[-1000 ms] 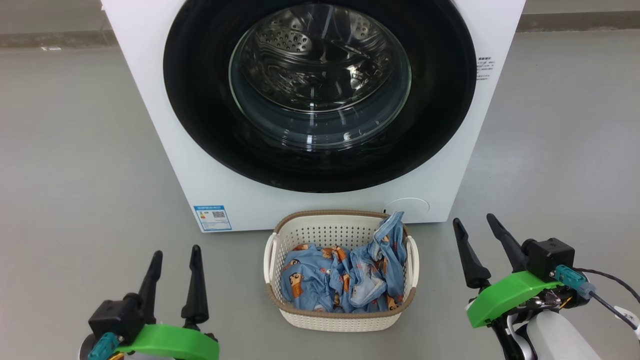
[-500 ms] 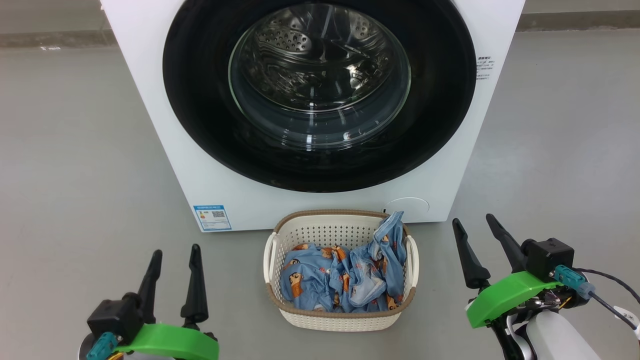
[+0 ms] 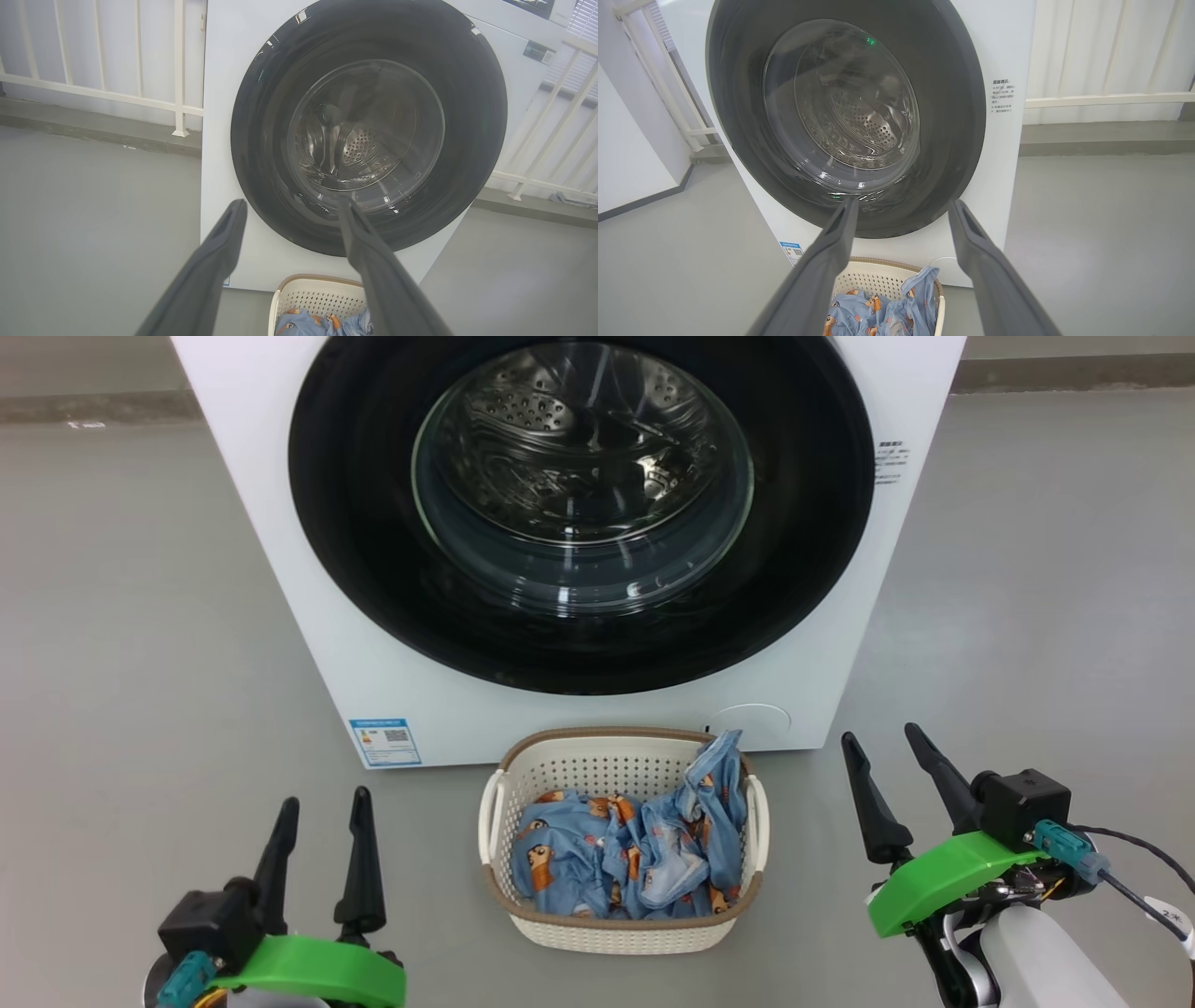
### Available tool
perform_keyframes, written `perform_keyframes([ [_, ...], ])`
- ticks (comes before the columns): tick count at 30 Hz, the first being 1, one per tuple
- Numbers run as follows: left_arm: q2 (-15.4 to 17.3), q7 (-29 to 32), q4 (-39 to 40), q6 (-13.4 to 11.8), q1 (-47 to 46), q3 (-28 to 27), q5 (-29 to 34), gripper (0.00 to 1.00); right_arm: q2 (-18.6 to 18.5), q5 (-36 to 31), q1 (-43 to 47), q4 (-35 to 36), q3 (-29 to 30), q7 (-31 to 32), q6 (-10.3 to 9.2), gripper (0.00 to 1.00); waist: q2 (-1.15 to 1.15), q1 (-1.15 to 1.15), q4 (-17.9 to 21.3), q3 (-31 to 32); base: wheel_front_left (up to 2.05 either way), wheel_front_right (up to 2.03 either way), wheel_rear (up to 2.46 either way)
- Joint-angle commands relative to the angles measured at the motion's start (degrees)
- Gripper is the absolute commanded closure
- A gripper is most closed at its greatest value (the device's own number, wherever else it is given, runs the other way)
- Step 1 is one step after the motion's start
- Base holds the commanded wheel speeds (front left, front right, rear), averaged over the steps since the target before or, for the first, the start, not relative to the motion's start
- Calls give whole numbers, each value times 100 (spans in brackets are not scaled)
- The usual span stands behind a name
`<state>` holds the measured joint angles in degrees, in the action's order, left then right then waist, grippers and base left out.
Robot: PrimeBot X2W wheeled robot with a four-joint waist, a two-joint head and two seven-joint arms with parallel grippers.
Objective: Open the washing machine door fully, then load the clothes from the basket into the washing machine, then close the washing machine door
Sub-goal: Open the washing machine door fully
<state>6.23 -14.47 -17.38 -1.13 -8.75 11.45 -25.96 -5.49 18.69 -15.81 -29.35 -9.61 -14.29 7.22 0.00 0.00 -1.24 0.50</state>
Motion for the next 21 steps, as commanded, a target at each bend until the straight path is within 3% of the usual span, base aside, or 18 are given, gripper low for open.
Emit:
perform_keyframes([
  [1, 96, -51, 151, -38, -306, -161, -27, 0, -12, 84, -198, 115, -143, -71, 26, 0, 0, 0, -1, -2, 79, 79, -157],
  [13, 55, -52, 229, -22, -319, -253, -83, 0, -9, 84, -205, 106, -147, -71, 26, 0, 0, 0, 9, -4, 113, 113, -226],
  [21, 32, -52, 242, 2, -265, -294, -19, 0, -29, 101, -214, 85, -160, -71, 26, 0, 0, 0, 23, 6, 69, 69, -138],
])
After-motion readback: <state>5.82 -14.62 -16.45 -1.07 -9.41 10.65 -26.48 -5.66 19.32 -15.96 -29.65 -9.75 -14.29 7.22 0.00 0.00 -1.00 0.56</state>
